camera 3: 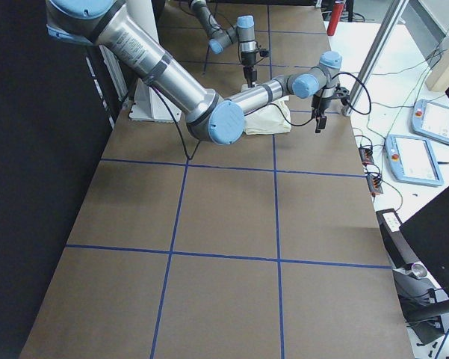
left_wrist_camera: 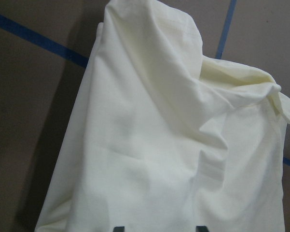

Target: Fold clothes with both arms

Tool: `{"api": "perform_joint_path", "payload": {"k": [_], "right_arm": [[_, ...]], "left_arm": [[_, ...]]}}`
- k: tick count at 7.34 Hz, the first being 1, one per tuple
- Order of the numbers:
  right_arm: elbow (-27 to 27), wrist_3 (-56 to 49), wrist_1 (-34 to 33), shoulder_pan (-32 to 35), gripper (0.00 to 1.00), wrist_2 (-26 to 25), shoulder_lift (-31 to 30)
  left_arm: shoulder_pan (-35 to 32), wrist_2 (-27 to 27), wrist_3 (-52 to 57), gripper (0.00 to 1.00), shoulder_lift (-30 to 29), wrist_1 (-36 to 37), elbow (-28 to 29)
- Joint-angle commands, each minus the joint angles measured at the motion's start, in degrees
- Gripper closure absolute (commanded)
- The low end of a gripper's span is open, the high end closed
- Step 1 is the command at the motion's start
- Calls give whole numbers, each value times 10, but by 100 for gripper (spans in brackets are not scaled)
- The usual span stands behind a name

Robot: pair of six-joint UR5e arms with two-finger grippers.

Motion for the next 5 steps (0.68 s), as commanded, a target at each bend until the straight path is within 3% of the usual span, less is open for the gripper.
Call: {"api": "perform_joint_path", "payload": {"k": [1, 5], "right_arm": [[0, 0, 0, 0, 0, -1, 1], [7, 5, -2, 0, 0, -1, 0]], "left_arm": [[11, 1, -1, 41, 6, -1, -2], [15, 3, 0, 34, 24, 1, -1]]}}
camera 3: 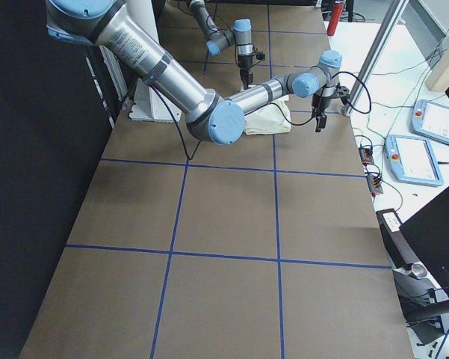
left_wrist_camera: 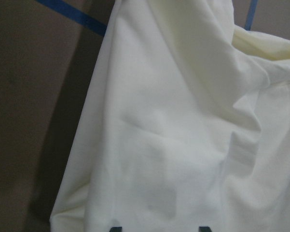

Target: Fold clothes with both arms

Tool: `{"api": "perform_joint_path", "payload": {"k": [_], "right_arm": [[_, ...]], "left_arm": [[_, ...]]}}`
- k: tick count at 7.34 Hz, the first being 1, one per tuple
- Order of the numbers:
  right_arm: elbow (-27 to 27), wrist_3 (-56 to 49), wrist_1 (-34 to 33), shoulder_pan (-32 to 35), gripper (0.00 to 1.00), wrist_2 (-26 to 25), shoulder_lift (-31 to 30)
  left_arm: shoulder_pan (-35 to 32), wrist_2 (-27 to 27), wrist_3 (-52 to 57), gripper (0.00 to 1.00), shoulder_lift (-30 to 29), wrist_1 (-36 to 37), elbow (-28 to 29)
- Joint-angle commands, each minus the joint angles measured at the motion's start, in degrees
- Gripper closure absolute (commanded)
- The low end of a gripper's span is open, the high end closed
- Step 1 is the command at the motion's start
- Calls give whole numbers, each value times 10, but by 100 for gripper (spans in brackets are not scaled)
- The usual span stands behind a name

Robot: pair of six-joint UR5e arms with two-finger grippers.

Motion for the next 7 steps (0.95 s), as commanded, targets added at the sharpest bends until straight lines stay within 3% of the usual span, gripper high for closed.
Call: {"api": "perform_joint_path", "payload": {"k": [1, 5, 7], "right_arm": [[2, 2, -1, 0, 0, 0, -1], [3, 2, 0, 1, 0, 1, -4], [42, -1, -1, 8, 0, 19, -35]], "left_arm": [[8, 1, 1, 31, 8, 0, 3], [19, 1, 2, 27, 16, 4, 1], [-3, -4, 17, 1, 19, 35, -39]]}}
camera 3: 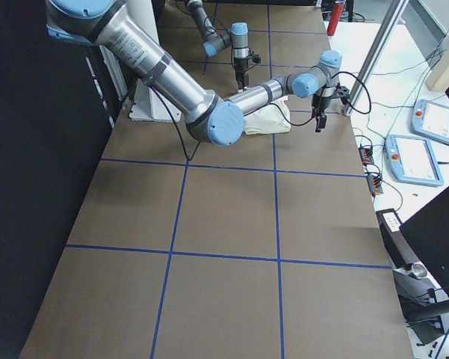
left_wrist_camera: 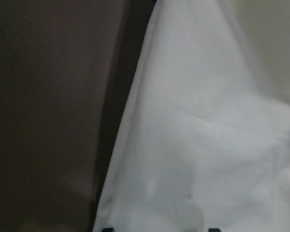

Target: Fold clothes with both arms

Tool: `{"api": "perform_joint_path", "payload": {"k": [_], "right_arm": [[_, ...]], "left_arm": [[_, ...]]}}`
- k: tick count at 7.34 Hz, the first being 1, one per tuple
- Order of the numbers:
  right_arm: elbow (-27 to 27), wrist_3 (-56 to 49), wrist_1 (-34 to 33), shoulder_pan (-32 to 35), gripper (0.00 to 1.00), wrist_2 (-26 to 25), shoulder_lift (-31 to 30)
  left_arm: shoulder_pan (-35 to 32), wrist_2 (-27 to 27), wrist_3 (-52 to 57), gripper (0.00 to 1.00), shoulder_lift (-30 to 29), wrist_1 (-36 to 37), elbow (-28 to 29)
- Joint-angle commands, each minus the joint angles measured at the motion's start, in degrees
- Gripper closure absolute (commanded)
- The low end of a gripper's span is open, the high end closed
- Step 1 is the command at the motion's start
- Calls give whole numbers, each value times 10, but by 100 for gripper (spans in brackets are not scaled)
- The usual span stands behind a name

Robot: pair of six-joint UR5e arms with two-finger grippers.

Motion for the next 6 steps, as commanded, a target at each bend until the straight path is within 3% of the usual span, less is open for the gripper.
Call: {"api": "perform_joint_path", "payload": {"k": [1, 4, 6], "right_arm": [[72, -3, -1, 20, 0, 45, -66], [203, -68, -2, 87, 0, 76, -222], [221, -215, -6, 161, 0, 107, -314]], "left_arm": [[-22, -7, 56, 1, 36, 77, -96], [-110, -10, 262, 1, 143, 215, -263], [-249, -93, 470, 1, 235, 217, -270]]}}
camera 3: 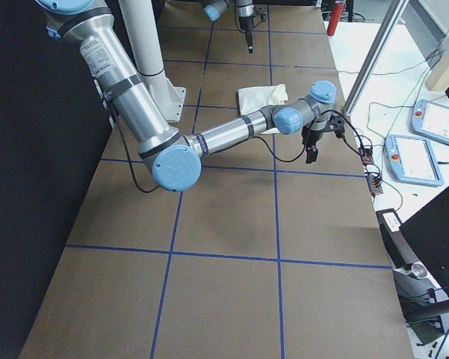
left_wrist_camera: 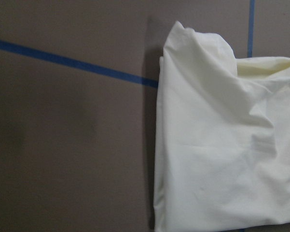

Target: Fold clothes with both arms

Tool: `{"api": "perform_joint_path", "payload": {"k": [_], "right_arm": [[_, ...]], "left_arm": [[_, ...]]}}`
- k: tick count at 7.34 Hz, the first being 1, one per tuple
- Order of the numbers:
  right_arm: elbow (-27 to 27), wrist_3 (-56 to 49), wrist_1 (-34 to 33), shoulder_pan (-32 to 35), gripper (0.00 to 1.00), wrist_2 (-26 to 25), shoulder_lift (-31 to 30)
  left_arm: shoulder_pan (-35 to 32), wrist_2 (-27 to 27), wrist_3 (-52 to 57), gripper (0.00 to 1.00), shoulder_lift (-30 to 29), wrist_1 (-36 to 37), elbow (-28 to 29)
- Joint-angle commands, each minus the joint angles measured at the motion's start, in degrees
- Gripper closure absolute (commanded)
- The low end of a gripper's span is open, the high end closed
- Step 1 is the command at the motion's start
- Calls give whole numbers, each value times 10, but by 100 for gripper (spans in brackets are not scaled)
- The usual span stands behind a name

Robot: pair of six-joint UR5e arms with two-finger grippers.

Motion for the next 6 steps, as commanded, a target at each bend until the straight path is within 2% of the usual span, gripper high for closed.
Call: {"api": "perform_joint_path", "payload": {"k": [1, 3, 4, 5, 6], "right_arm": [[16, -160, -1, 84, 0, 31, -105], [19, -284, -2, 167, 0, 81, -175], [44, -322, -11, 180, 0, 97, -222], [88, -352, -37, 194, 0, 95, -273], [149, -355, -94, 202, 0, 95, -308]], "left_arm": [[-145, -51, 244, 1, 104, 7, -8], [-261, -52, 496, 1, 175, 9, 14], [-311, -52, 628, 1, 187, 8, 57], [-356, -65, 678, 1, 189, 17, 95], [-389, -90, 680, 1, 192, 16, 138]]}}
